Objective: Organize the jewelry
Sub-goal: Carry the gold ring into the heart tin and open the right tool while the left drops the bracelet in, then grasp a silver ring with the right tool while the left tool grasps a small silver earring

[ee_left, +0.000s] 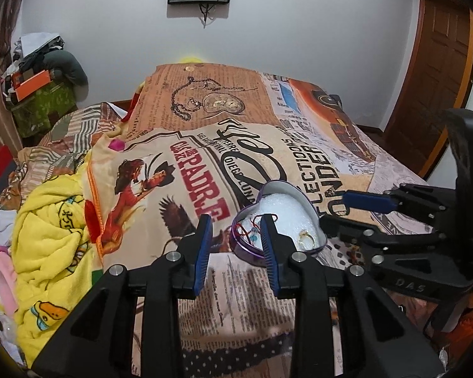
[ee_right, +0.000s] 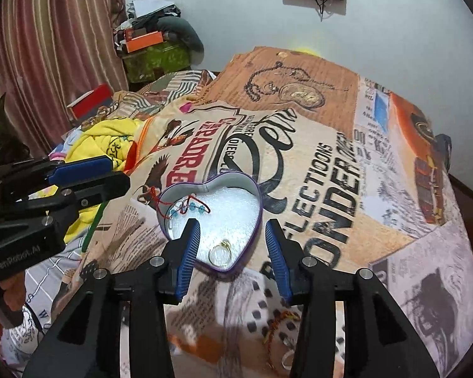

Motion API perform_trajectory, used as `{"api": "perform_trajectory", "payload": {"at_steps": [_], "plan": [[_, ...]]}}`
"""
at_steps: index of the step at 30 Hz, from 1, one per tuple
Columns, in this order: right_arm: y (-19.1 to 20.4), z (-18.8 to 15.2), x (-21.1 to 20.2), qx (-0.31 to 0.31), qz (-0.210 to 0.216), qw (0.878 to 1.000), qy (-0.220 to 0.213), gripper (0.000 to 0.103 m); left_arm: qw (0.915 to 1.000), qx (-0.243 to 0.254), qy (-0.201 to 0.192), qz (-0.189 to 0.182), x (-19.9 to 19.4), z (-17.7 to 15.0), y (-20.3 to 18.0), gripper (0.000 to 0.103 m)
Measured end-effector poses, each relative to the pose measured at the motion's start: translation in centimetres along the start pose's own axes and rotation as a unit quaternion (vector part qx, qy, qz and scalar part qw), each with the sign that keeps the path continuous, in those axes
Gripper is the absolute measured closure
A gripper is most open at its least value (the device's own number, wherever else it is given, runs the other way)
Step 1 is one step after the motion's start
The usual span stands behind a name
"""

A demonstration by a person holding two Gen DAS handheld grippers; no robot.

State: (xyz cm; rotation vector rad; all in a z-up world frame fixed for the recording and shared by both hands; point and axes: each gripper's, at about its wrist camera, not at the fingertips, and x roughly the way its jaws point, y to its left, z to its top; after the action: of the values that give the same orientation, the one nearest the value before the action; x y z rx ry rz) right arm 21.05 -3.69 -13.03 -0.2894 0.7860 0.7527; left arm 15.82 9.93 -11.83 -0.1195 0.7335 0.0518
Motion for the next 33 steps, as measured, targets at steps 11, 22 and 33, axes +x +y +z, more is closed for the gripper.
{"api": "perform_trajectory", "payload": {"at_steps": [11, 22, 33], "plan": [[-2.6, -2.9, -5.6, 0.047, -0.028, 0.998, -0.013, 0.064, 0.9993, 0.025, 0.01, -0.024, -2.5, -1.6, -3.3, 0.066], [-5.7, -8.0, -9.8, 0.097, -0.068, 0.993, 0.0, 0.064, 0.9933, 0.059, 0.061, -0.079, -2.1, -4.6, -8.7, 0.066], [-5.5, -13.2, -8.2, 0.141, -0.02, 0.988, 0.056, 0.064, 0.9866, 0.077, 0.101, -0.103, -0.5, -6.9, -12.4, 0.066]]}}
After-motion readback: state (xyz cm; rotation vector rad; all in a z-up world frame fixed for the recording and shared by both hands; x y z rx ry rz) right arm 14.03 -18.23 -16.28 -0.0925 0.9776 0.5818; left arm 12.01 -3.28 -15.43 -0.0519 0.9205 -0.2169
